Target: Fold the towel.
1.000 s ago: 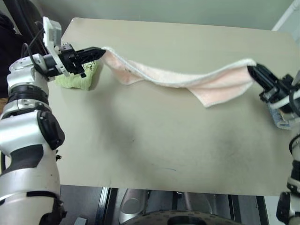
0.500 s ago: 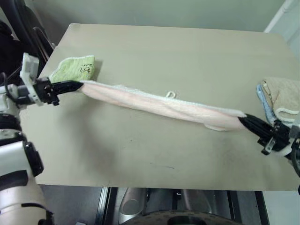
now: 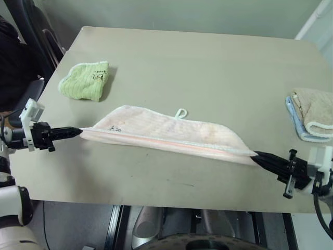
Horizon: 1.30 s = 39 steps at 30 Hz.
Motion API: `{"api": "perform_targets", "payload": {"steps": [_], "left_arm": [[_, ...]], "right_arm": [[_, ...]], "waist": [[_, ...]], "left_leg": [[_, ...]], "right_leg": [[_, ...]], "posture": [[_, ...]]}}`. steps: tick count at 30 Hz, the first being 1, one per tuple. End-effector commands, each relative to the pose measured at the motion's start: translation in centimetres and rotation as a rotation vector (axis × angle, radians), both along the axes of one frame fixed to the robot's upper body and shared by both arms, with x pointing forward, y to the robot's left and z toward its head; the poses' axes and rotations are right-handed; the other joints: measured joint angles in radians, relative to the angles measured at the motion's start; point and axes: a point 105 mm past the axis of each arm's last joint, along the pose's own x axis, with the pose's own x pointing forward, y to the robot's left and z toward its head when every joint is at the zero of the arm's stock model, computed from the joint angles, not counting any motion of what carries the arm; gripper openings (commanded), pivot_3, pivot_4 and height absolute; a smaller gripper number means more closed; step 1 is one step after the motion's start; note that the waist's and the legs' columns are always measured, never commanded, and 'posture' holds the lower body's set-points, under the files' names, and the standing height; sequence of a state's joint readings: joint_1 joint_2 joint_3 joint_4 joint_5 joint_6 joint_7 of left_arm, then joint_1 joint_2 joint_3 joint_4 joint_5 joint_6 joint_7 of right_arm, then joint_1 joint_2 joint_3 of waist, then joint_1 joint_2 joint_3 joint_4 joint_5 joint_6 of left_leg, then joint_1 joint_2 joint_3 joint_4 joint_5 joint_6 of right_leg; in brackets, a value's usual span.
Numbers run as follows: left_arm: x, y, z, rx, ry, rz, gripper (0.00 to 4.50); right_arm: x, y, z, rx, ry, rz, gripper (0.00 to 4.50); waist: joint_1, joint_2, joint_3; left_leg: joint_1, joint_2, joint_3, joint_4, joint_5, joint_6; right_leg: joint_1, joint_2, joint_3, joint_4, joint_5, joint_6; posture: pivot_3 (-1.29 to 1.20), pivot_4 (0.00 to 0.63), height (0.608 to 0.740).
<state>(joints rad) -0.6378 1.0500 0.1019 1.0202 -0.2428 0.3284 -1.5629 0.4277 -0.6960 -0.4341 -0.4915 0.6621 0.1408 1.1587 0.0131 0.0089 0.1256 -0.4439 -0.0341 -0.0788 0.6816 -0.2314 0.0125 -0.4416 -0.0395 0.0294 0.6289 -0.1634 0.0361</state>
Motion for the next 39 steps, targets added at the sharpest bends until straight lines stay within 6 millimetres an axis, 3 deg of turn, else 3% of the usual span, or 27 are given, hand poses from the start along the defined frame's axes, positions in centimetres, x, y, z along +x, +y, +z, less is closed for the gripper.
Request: {"api": "perform_targets", "payload": {"steps": [1,9,14,17,21,23,25,34,39], "left_arm": [[-0.5,0.6,2.0,0.024,-0.035,-0.032,0.02],[-0.2,0.8,4.7,0.072,-0.099,-0.056,0.02],[3.1,-1.4,8.5,0.002,-0.267,-0.064,0.02],[5.4,-2.9,11.7,-0.035,-0.416,-0.045,0.02],[7.5,-3.2,15.3,-0.071,-0.596,0.068,0.02],[8.2,-2.9,16.7,-0.059,-0.675,0.136,0.02],[8.9,-2.4,17.5,-0.027,-0.733,0.22,0.02],[12.4,-2.0,18.8,0.097,-0.909,0.568,0.02],[12.6,-1.6,20.8,0.119,-0.994,0.697,0.02]], "right_arm": [[-1.1,-0.7,0.3,-0.078,-0.025,0.033,0.0],[-3.3,-1.2,-0.8,-0.146,0.042,0.086,0.0],[1.3,-3.6,1.7,-0.16,-0.11,-0.037,0.0],[5.3,-5.9,4.2,-0.168,-0.254,-0.155,0.0],[10.0,-7.9,6.9,-0.186,-0.442,-0.31,0.0],[11.7,-8.7,7.7,-0.217,-0.495,-0.362,0.0],[13.1,-9.0,8.5,-0.229,-0.552,-0.394,0.0],[19.3,-9.9,12.9,-0.225,-0.773,-0.613,0.0],[20.9,-9.2,16.2,-0.16,-0.892,-0.697,0.0]], "waist": [[0.0,0.0,0.0],[-0.001,-0.002,-0.001],[-0.004,-0.005,-0.002],[-0.004,-0.005,-0.002],[-0.004,-0.004,-0.002],[-0.005,-0.003,-0.001],[-0.006,-0.003,-0.001],[-0.01,0.001,0.002],[-0.009,0.003,0.003]], "left_leg": [[0.0,0.0,0.0,0.0,0.0,0.0],[0.0,0.0,0.0,-0.002,-0.001,-0.002],[0.001,0.0,-0.001,-0.001,0.0,-0.001],[0.0,-0.001,-0.001,-0.001,0.0,0.0],[-0.001,0.0,-0.001,-0.004,0.01,0.01],[-0.001,0.0,-0.001,-0.008,0.016,0.002],[-0.001,0.0,0.0,-0.013,0.019,0.001],[-0.003,0.001,0.001,-0.016,0.02,0.004],[-0.011,0.001,0.001,-0.016,0.02,0.004]], "right_leg": [[0.0,0.0,0.0,0.0,0.0,0.0],[0.0,0.0,0.0,0.0,-0.002,0.0],[0.001,0.0,0.0,-0.001,-0.002,0.0],[0.001,0.0,0.001,-0.001,-0.001,-0.002],[-0.002,0.0,0.0,-0.001,0.0,-0.002],[-0.004,0.0,-0.001,-0.001,0.0,-0.002],[-0.005,-0.001,-0.001,-0.002,0.004,0.006],[-0.008,-0.002,-0.001,-0.002,0.006,0.008],[-0.017,-0.002,-0.003,-0.002,0.007,0.006]], "posture": [[0.0,0.15,0.733],[0.0,0.15,0.733],[0.0,0.15,0.733],[0.0,0.15,0.733],[0.0,0.15,0.733],[0.0,0.15,0.733],[0.0,0.15,0.733],[0.0,0.15,0.733],[0.0,0.15,0.733]]}}
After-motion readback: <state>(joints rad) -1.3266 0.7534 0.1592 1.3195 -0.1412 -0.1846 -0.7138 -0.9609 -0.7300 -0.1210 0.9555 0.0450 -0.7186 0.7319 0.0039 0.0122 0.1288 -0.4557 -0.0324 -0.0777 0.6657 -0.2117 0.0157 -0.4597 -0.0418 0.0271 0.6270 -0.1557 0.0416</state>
